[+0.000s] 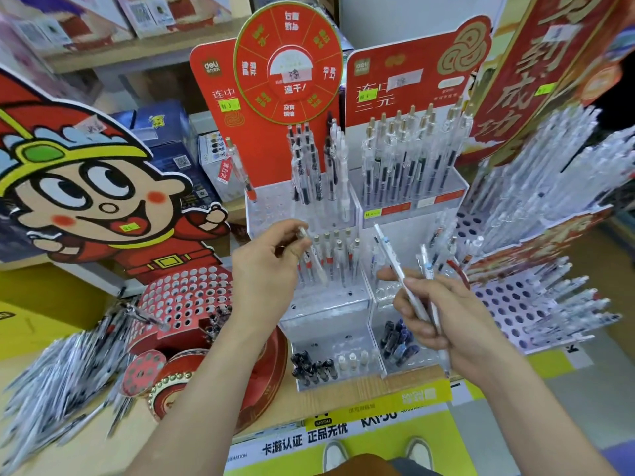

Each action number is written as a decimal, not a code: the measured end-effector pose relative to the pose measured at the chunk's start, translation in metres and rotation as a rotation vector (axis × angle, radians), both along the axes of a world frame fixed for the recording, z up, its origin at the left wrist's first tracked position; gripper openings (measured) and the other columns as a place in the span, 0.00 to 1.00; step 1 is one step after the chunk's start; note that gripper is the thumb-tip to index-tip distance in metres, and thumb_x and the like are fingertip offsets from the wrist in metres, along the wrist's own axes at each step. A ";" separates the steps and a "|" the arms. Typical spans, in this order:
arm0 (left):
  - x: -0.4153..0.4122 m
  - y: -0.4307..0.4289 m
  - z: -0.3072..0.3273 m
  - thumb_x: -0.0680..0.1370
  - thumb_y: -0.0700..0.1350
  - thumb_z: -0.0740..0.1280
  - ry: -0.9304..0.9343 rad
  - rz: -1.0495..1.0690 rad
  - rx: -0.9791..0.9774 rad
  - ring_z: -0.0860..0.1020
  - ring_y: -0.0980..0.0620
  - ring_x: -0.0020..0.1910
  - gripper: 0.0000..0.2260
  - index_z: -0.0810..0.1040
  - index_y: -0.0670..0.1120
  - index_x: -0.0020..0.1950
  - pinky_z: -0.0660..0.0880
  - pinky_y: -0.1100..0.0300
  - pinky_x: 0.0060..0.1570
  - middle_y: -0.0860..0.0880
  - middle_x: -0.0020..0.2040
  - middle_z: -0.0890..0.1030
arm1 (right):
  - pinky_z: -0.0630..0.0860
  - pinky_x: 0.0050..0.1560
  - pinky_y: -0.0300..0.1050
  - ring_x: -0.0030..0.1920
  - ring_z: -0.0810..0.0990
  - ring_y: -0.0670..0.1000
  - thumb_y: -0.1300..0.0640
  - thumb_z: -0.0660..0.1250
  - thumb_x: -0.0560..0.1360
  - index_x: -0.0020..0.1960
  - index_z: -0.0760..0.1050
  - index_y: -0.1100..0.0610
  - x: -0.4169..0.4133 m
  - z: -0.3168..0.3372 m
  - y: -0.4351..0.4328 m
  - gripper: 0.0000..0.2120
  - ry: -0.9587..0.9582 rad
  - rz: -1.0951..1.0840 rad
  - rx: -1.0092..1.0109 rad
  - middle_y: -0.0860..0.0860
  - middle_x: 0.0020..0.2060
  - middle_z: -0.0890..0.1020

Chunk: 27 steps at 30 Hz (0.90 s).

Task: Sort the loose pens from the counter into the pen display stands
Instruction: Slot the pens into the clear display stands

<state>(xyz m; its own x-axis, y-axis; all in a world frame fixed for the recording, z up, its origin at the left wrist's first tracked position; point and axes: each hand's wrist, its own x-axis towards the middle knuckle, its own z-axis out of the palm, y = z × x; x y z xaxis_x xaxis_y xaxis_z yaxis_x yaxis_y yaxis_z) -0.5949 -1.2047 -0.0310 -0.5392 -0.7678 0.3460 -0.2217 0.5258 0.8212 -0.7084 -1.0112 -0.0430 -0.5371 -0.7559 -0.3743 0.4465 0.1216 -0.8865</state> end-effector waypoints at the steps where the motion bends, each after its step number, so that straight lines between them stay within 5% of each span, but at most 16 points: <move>1: 0.000 0.000 0.001 0.74 0.39 0.72 -0.003 -0.009 -0.002 0.79 0.65 0.43 0.08 0.83 0.47 0.52 0.76 0.68 0.49 0.60 0.42 0.81 | 0.51 0.22 0.38 0.25 0.60 0.47 0.62 0.57 0.81 0.55 0.83 0.56 -0.001 -0.001 0.000 0.15 -0.040 -0.007 -0.007 0.53 0.31 0.71; 8: 0.001 0.012 0.020 0.75 0.38 0.71 0.096 -0.101 -0.039 0.79 0.62 0.42 0.08 0.80 0.48 0.52 0.76 0.68 0.45 0.58 0.42 0.80 | 0.60 0.20 0.34 0.23 0.72 0.49 0.59 0.66 0.72 0.61 0.77 0.58 -0.001 -0.004 0.003 0.18 -0.053 -0.031 -0.084 0.55 0.36 0.80; 15: -0.018 0.028 0.034 0.77 0.40 0.67 0.137 -0.293 0.369 0.79 0.53 0.40 0.02 0.77 0.46 0.49 0.80 0.55 0.43 0.52 0.39 0.80 | 0.59 0.21 0.33 0.20 0.64 0.46 0.47 0.81 0.58 0.48 0.83 0.51 -0.006 -0.010 0.007 0.21 0.006 -0.086 -0.130 0.57 0.35 0.82; 18: -0.026 0.040 0.030 0.80 0.38 0.62 0.134 -0.390 0.534 0.82 0.49 0.43 0.03 0.74 0.43 0.52 0.80 0.55 0.48 0.44 0.42 0.83 | 0.58 0.22 0.34 0.20 0.63 0.46 0.53 0.74 0.66 0.46 0.83 0.51 -0.005 -0.005 0.010 0.09 -0.010 -0.102 -0.142 0.56 0.35 0.82; 21: -0.034 0.053 0.031 0.80 0.38 0.62 0.124 -0.446 0.618 0.82 0.48 0.41 0.04 0.75 0.44 0.53 0.81 0.54 0.46 0.36 0.44 0.81 | 0.60 0.22 0.35 0.22 0.64 0.46 0.55 0.69 0.69 0.54 0.79 0.57 -0.004 0.000 0.012 0.14 0.017 -0.088 -0.131 0.56 0.35 0.81; 27: -0.044 0.062 0.028 0.72 0.46 0.68 0.071 -0.545 0.819 0.80 0.48 0.40 0.08 0.79 0.43 0.48 0.77 0.51 0.48 0.46 0.39 0.80 | 0.57 0.23 0.35 0.25 0.63 0.47 0.50 0.66 0.72 0.50 0.81 0.55 -0.006 0.006 0.022 0.11 0.006 -0.030 -0.142 0.56 0.33 0.80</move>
<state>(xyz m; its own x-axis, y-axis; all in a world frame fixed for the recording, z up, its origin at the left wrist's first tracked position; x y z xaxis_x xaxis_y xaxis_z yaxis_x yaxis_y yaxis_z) -0.6391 -1.1431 -0.0034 -0.8891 -0.4370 -0.1363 -0.0538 -0.1959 0.9791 -0.7148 -0.9893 -0.0369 -0.5622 -0.7845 -0.2615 0.4429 -0.0186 -0.8964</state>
